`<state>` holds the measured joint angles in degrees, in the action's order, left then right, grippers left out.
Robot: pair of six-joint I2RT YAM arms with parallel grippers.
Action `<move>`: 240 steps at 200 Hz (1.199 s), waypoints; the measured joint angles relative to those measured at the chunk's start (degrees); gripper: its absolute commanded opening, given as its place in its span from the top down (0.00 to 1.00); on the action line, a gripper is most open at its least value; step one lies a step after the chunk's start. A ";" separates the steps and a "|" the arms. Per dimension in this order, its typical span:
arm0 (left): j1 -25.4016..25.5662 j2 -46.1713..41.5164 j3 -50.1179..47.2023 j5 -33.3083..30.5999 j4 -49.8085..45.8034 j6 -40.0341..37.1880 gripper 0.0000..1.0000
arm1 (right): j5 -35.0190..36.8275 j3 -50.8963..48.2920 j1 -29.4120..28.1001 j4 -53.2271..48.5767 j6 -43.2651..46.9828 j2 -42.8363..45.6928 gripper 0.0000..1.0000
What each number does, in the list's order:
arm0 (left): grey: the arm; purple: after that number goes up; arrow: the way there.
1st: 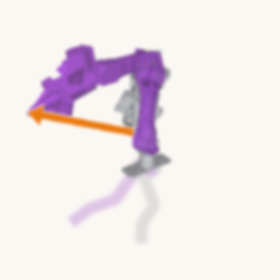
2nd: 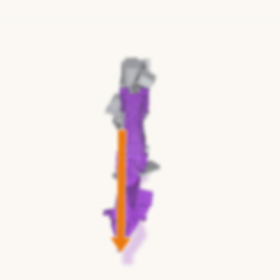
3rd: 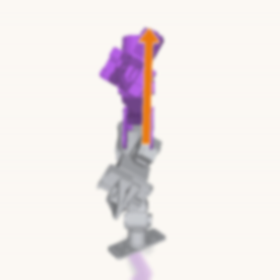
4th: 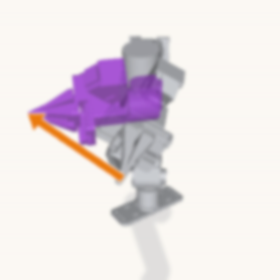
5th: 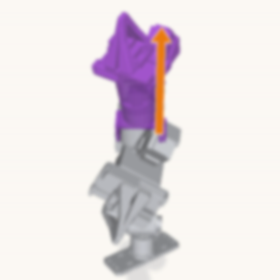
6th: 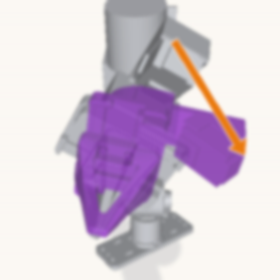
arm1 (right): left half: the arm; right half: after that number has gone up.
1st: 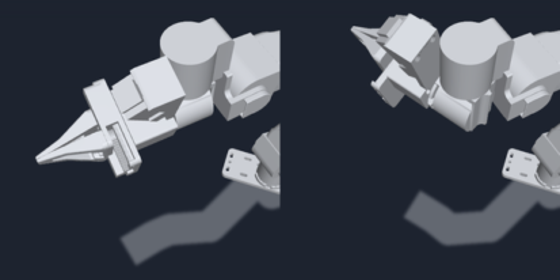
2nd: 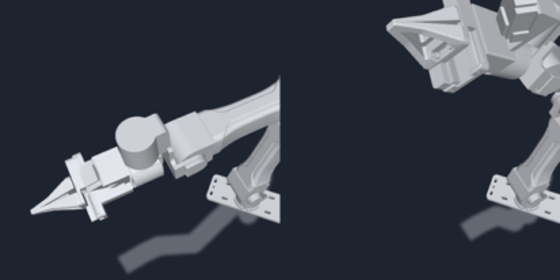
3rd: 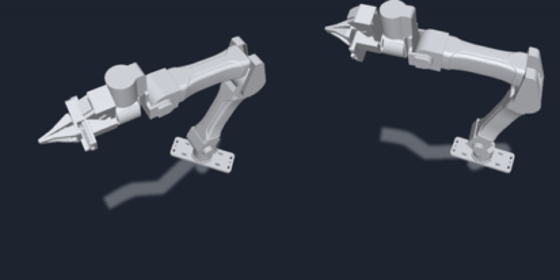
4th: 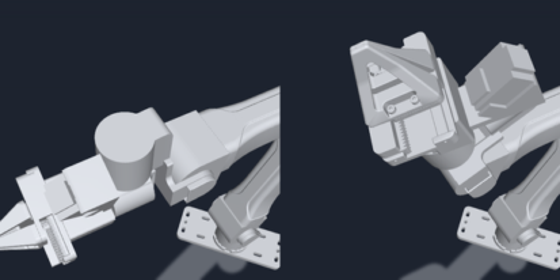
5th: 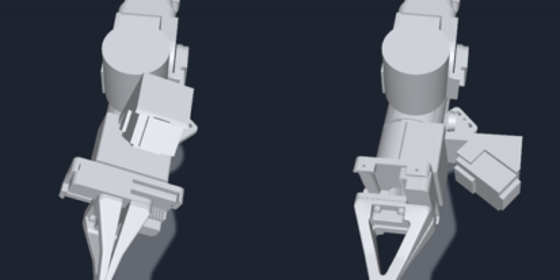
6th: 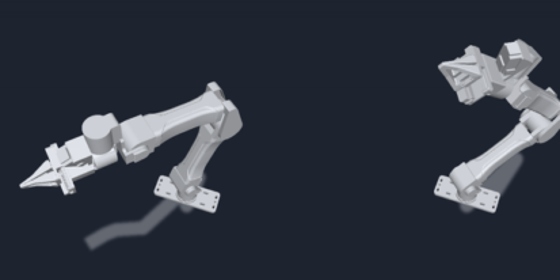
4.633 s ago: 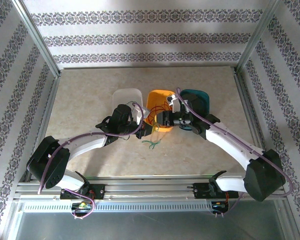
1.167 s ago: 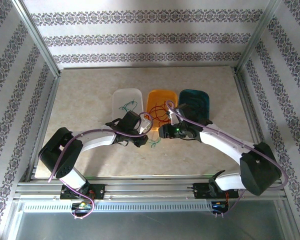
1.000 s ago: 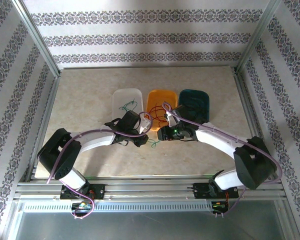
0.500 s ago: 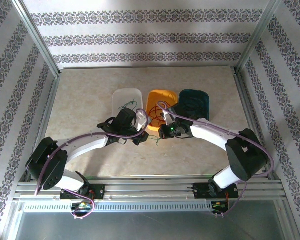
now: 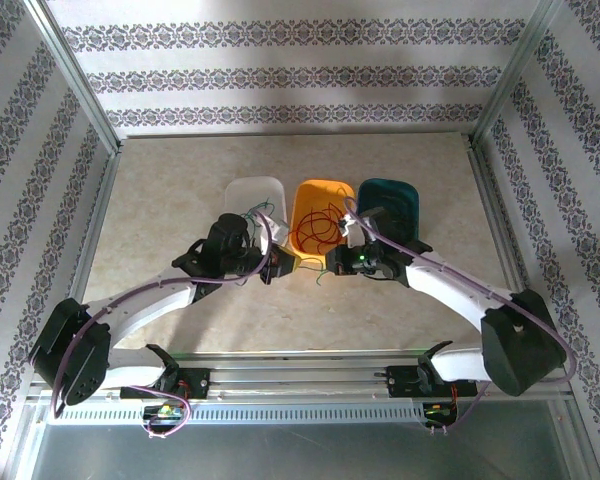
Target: Untangle the cables
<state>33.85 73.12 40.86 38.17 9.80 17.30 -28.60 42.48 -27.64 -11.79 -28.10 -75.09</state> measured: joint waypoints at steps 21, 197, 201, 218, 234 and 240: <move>-1.38 0.00 -0.04 2.10 3.50 3.23 1.00 | -2.69 -0.74 0.70 1.33 -0.20 1.46 0.95; -12.35 10.97 -0.85 -36.63 12.72 16.26 0.53 | 2.40 -9.03 15.28 4.24 -9.27 19.91 0.49; -12.35 12.02 -0.37 -37.18 13.05 16.24 0.48 | 2.43 -9.03 15.15 4.09 -9.18 19.91 0.49; -12.50 14.53 1.36 -38.84 13.73 16.28 0.37 | 2.43 -9.01 14.69 3.08 -8.59 19.93 0.49; -12.57 15.28 2.84 -39.52 13.97 15.93 0.34 | 2.49 -9.01 14.62 2.01 -7.85 20.00 0.49; -12.57 15.21 3.28 -39.56 14.21 15.72 0.33 | 2.75 -9.01 14.62 1.46 -7.58 20.11 0.49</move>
<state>21.28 88.33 44.14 -1.39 24.01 33.01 -25.85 33.47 -13.02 -10.33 -35.68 -54.98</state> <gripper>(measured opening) 0.654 0.512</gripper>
